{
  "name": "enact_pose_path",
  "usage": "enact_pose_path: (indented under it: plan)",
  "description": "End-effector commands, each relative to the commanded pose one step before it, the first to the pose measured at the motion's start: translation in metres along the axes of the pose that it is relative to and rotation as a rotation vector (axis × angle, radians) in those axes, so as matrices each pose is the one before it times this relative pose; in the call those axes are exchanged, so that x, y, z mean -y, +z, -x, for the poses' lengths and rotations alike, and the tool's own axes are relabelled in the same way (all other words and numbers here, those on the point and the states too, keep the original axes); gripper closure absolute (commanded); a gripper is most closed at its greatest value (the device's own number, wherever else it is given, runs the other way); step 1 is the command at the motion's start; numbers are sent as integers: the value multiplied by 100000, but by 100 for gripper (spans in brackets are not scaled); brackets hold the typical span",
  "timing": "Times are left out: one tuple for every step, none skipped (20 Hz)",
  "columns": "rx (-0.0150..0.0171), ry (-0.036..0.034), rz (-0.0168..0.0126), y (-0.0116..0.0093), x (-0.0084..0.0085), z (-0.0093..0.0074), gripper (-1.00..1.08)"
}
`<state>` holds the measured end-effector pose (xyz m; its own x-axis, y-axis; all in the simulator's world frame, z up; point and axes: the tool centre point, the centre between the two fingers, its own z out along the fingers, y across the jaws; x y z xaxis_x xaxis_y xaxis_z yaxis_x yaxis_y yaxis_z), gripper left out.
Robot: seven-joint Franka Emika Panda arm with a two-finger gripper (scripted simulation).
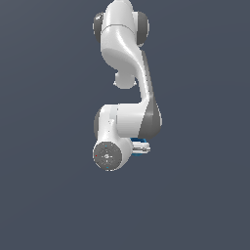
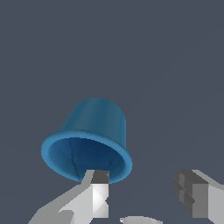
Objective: Pick up the object and move it to a goal position.
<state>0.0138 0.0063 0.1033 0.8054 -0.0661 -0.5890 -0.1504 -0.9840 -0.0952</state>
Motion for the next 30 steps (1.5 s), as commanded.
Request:
enact_pose_path:
  plan:
    - [4474, -171, -1248, 463, 122, 26, -20]
    - [1563, -74, -438, 168, 33, 14, -20]
    - [1467, -77, -412, 158, 27, 17, -20]
    - [1372, -79, -386, 149, 22, 20, -20]
    - [1276, -79, -360, 138, 17, 22, -20]
    - [1182, -78, -333, 129, 13, 23, -20]
    - [1087, -77, -307, 119, 10, 23, -20]
    - [992, -73, -280, 109, 7, 23, -20]
    - [898, -69, -253, 99, 5, 22, -20]
    - [802, -64, -226, 89, 3, 22, -20]
    - [709, -59, -200, 79, 1, 19, -20]
    - [612, -52, -173, 68, 1, 18, -20]
    - [519, -45, -146, 58, 0, 15, -20]
    - [424, -38, -120, 47, -1, 13, -20]
    - [331, -30, -93, 37, -1, 10, -20]
    - [234, -21, -66, 26, 0, 8, -20]
    - [148, -14, -42, 18, -1, 1, -20]
    - [47, -4, -13, 5, 0, 2, -20]
    - [-251, 48, 77, -6, -13, -21, -20]
    - [0, 0, 0, 7, 0, 1, -20]
    - [0, 0, 0, 20, -1, 3, -20]
    - [0, 0, 0, 34, -1, 5, -20]
    - [0, 0, 0, 49, -1, 7, -20]
    - [0, 0, 0, 65, -1, 8, -20]
    - [0, 0, 0, 82, -1, 9, -20]
    - [0, 0, 0, 101, -1, 10, -20]
    - [0, 0, 0, 120, 0, 11, -20]
    - [49, 2, -5, 157, -3, -12, -20]
    - [0, 0, 0, 162, 0, 12, -20]
    - [0, 0, 0, 185, 0, 13, -20]
